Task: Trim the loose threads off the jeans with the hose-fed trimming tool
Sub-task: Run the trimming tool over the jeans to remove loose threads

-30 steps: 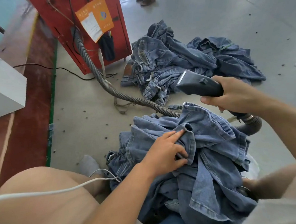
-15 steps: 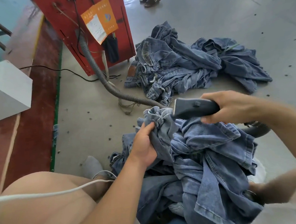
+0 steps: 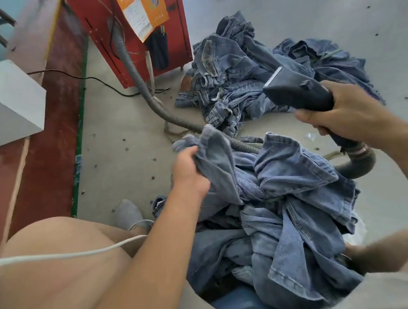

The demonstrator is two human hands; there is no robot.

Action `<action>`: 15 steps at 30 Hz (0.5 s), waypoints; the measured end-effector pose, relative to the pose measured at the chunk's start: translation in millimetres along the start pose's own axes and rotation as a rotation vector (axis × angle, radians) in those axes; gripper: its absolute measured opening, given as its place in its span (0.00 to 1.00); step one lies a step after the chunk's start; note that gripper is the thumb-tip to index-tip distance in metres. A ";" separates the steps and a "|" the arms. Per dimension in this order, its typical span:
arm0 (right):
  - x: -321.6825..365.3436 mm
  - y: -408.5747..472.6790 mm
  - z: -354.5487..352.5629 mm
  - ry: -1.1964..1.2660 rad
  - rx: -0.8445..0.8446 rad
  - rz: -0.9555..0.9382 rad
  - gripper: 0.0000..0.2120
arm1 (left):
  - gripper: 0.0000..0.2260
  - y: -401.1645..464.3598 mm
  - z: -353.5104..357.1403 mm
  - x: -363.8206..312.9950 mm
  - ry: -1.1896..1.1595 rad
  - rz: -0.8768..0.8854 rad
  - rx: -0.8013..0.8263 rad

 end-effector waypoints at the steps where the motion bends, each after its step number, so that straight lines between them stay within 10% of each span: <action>1: 0.4 -1.0 2.8 -0.015 0.007 0.000 0.10 | 0.14 -2.3 -4.5 -7.3 -0.102 -0.008 0.014; 5: 1.9 -0.3 13.2 -0.127 0.064 0.005 0.12 | 0.19 -25.5 -2.0 13.2 -0.056 -0.183 0.266; 11: 0.2 5.8 30.3 -0.247 0.119 -0.028 0.14 | 0.15 -54.8 -2.5 85.5 1.093 -0.241 0.910; 13: 2.2 4.6 38.8 -0.282 0.150 -0.055 0.15 | 0.18 -51.9 -1.8 76.3 0.893 -0.149 0.704; 15: 1.2 0.6 47.9 -0.298 0.203 -0.074 0.15 | 0.16 -33.0 -6.1 50.5 0.703 0.126 0.170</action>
Point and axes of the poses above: each hand's wrist, its own y-axis towards the middle knuckle, its own z-axis out of the palm, x = y × z, the point moved 1 cm from there along y, towards the middle knuckle, and after that the axes turned 3 degrees about -x, right-handed, at the moved point
